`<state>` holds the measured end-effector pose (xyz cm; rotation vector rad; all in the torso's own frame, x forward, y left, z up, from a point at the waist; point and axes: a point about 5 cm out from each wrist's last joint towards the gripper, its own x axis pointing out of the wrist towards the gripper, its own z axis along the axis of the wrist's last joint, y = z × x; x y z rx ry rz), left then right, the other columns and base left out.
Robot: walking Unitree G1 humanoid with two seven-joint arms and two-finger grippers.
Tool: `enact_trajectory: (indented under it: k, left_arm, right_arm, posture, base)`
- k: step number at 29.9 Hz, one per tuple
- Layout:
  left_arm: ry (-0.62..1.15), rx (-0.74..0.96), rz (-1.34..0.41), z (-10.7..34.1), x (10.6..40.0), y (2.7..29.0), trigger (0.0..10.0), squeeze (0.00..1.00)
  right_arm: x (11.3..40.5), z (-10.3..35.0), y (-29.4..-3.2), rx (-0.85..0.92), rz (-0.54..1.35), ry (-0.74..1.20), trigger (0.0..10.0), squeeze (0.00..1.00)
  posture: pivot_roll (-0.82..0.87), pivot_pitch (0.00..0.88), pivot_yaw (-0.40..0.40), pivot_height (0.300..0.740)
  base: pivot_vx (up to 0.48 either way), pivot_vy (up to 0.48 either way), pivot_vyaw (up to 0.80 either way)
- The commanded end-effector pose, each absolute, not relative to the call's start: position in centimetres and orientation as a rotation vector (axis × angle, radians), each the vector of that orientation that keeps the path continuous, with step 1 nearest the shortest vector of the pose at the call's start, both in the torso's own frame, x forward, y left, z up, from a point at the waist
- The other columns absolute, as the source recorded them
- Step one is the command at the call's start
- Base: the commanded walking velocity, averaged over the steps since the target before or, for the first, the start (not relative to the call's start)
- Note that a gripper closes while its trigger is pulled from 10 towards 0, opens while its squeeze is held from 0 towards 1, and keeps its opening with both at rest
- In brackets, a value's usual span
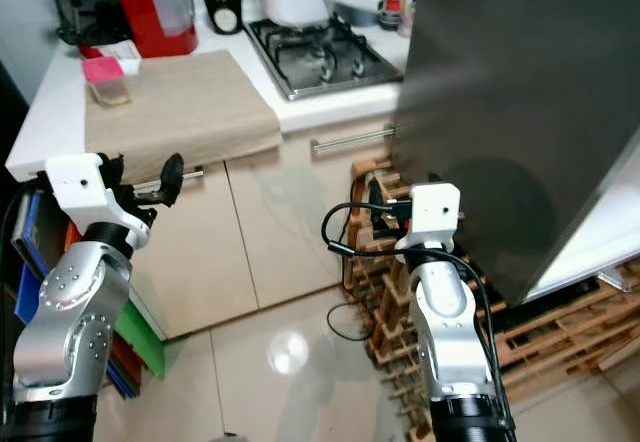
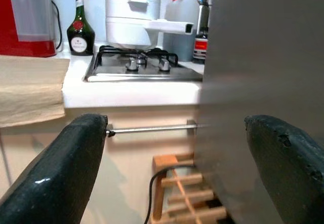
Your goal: Restocking fridge
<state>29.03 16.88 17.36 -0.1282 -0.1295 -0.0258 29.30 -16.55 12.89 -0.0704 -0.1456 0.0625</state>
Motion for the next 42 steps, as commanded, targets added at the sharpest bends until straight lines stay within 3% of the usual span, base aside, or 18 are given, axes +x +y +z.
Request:
enact_trajectory:
  k: [1, 11, 23, 42]
  left_arm:
    - [-0.126, -0.095, -0.003, 17.4, 28.9, 17.2, 10.0, 0.0]
    - [-0.07, 0.003, 0.017, 16.1, 28.9, 17.2, 10.0, 0.0]
    - [-0.091, 0.003, -0.01, 16.5, 29.1, 16.4, 10.0, 0.0]
    - [-0.209, -0.011, -0.074, 18.6, 29.2, 16.1, 10.0, 0.0]
  right_arm:
    - [29.5, 13.0, -15.5, -0.05, 0.098, -0.147, 10.0, 0.0]
    - [29.4, 13.2, -14.8, 0.006, 0.152, -0.152, 10.0, 0.0]
    - [29.4, 13.5, -14.0, 0.028, 0.222, -0.153, 10.0, 0.0]
    - [30.3, 16.1, -13.8, 0.008, 0.168, -0.233, 10.0, 0.0]
  posture:
    - [-0.06, 0.0, 0.041, 0.74]
    - [-0.06, 0.0, 0.041, 0.74]
    - [-0.07, 0.0, 0.044, 0.74]
    - [-0.07, 0.0, 0.053, 0.74]
  base:
    - [0.0, 0.0, 0.64]
    - [0.0, 0.0, 0.62]
    - [0.0, 0.0, 0.58]
    - [0.463, 0.0, 0.07]
